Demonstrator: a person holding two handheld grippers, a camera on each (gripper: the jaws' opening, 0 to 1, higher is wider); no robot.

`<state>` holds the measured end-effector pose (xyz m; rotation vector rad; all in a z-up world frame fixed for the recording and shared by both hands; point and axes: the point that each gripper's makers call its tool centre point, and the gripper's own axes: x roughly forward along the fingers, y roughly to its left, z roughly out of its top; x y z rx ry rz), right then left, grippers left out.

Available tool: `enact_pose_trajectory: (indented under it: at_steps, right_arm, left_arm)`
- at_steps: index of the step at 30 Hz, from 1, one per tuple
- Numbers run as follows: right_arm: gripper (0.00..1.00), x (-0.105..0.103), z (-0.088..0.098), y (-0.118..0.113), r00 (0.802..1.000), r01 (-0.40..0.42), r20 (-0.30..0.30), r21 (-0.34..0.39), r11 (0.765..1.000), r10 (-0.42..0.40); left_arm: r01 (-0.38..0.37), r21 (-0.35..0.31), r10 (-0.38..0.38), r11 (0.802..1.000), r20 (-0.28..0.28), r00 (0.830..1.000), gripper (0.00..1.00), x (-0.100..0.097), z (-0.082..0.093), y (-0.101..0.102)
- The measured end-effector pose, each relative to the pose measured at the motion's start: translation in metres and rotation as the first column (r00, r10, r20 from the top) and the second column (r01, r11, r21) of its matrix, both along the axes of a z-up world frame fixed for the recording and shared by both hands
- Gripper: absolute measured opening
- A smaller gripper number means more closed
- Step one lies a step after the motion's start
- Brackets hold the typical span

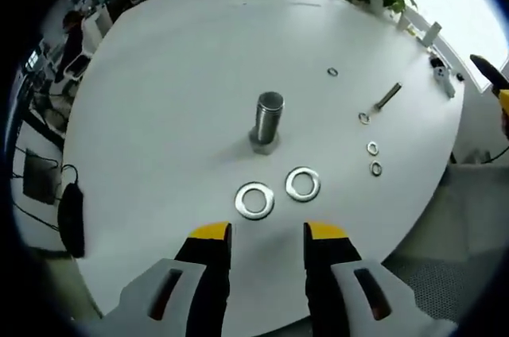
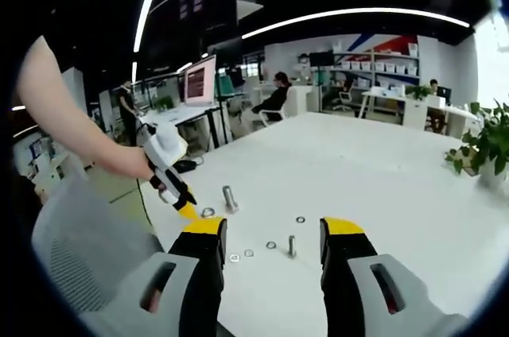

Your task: Place the washer onto the threaded stud by aligning its center hole with the stud, sliding it down to the base, and recovering from edge contact or off-axis alignment until the washer reaches the visible bottom stop.

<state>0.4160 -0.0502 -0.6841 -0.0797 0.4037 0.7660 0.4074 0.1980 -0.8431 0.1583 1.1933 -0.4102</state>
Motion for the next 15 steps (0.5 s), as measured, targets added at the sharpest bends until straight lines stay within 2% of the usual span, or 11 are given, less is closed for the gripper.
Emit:
enact_pose_trajectory:
  at_steps: [8,15]
  right_arm:
    - [0.49,0.0,0.0014,-0.0008,1.0,0.005,0.004,0.002,1.0,-0.005]
    - [0.49,0.0009,-0.0001,-0.0028,1.0,0.013,-0.001,0.0,1.0,-0.013]
  left_arm:
    - [0.005,0.019,-0.004,1.0,-0.036,0.999,0.34,0.0026,-0.006,0.0077]
    - [0.037,0.022,-0.036,0.999,-0.054,0.998,0.34,0.0063,-0.0104,-0.0002]
